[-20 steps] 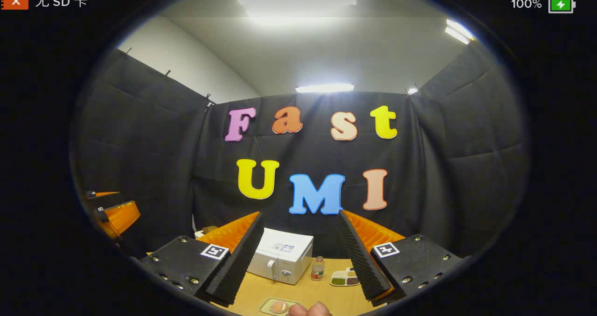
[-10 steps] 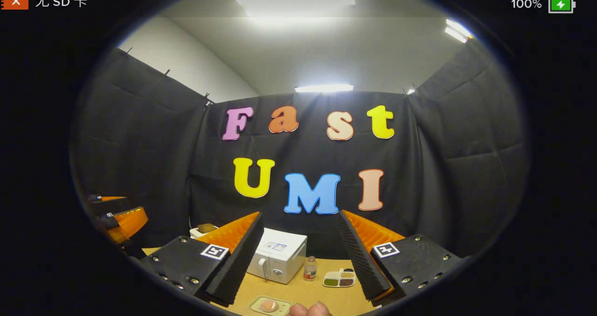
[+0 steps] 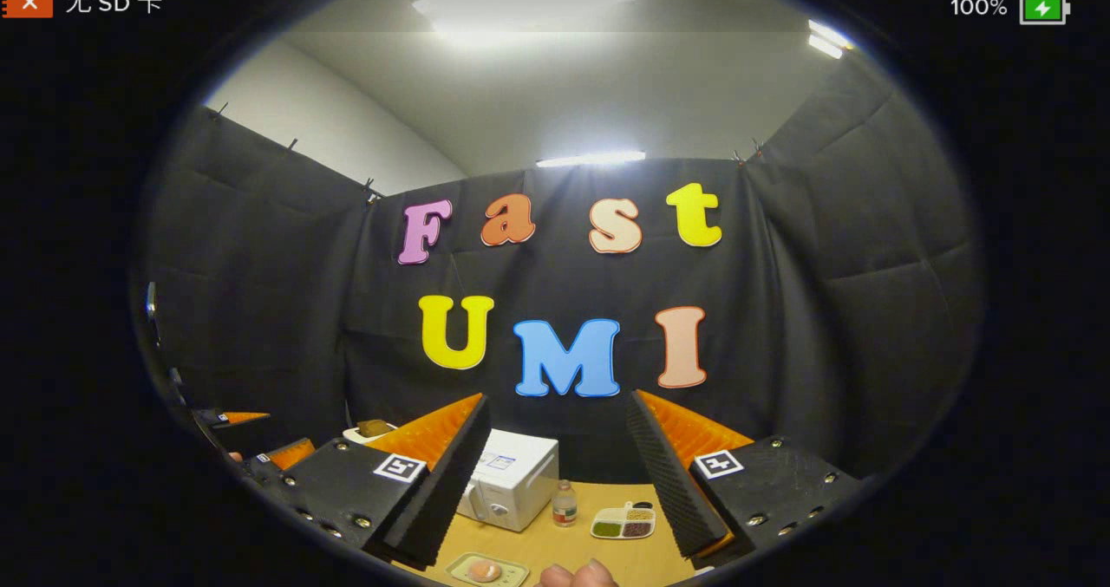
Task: Open the microwave oven with the left hand, put the food in, and close the microwave oven.
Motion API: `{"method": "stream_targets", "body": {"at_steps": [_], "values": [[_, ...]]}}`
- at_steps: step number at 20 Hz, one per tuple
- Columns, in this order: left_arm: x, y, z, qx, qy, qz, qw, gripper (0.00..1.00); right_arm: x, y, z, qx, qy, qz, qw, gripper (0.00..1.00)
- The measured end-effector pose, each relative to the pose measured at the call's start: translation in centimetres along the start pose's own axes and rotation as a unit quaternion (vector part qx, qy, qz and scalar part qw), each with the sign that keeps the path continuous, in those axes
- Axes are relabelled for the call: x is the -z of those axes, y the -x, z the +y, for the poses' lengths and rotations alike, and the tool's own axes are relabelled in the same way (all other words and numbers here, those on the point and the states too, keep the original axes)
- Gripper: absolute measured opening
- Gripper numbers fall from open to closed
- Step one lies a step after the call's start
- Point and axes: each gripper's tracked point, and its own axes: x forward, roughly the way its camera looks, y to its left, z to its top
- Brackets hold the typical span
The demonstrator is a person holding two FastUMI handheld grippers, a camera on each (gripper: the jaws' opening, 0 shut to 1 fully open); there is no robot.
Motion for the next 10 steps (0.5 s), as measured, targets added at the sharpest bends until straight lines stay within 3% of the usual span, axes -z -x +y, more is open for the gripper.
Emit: {"method": "stream_targets", "body": {"at_steps": [4, 7, 8, 10], "values": [[6.4, -5.8, -0.9, 0.036, 0.007, 0.020, 0.999, 0.98, -1.3, -1.9, 0.3, 0.048, 0.014, -0.031, 0.998, 0.96], [11.6, -10.2, -1.7, 0.066, 0.014, 0.047, 0.997, 0.99, -1.9, -3.9, 0.9, 0.081, 0.057, -0.041, 0.994, 0.96], [13.0, -11.6, -2.1, 0.079, 0.012, 0.053, 0.995, 0.94, -1.9, -4.4, 1.4, 0.090, 0.062, -0.040, 0.993, 0.96], [16.2, -14.4, -2.8, 0.099, 0.000, 0.062, 0.993, 0.94, -1.3, -5.4, 2.0, 0.106, 0.058, -0.030, 0.992, 0.96]]}}
